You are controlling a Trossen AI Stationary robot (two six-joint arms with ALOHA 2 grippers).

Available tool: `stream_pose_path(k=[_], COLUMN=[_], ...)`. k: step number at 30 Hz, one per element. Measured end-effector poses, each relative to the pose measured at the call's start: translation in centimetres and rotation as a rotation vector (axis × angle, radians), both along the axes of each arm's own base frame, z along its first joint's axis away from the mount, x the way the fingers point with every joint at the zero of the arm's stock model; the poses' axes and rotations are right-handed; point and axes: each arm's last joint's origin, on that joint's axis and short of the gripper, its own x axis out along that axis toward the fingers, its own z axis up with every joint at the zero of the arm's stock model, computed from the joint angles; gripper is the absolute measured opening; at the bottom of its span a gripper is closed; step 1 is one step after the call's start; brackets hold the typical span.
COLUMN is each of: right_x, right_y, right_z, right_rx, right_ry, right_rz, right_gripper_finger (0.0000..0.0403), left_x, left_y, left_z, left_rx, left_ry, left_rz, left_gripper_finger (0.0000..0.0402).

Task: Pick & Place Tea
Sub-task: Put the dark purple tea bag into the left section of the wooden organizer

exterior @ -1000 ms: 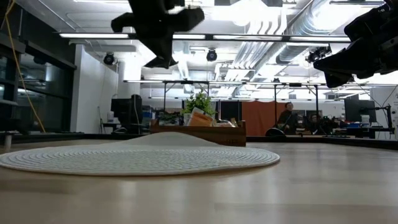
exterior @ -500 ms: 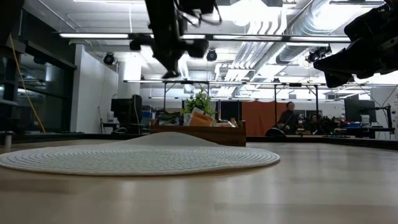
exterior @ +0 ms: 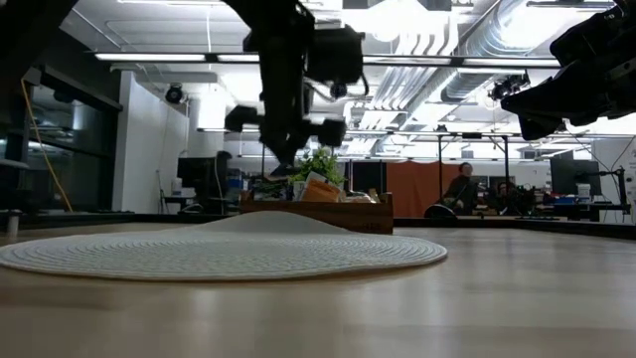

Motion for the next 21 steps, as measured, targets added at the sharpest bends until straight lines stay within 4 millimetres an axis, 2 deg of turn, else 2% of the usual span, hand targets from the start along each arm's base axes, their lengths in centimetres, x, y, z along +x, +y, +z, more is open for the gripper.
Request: stream_pose_path(k=[7, 16, 21], right_x=[0.0, 0.0, 0.0], right_y=[0.0, 0.0, 0.0], right_z=[0.0, 0.0, 0.0], right_rx=[0.000, 0.000, 0.000], right_ry=[0.000, 0.000, 0.000], right_rz=[0.000, 0.000, 0.000], right_gripper_finger=[0.0001, 0.0001, 0.0001], left_x=[-0.3, -1.2, -1.1], left_y=[0.1, 0.4, 0.6], left_z=[-1.4, -2.9, -3.2], left_rx=[-0.015, -0.002, 0.023], left_ry=[0.075, 0.054, 0.026], left_rz=[0.030, 0.108, 0.111], left_gripper_finger=[0.0000, 0.0000, 0.0000])
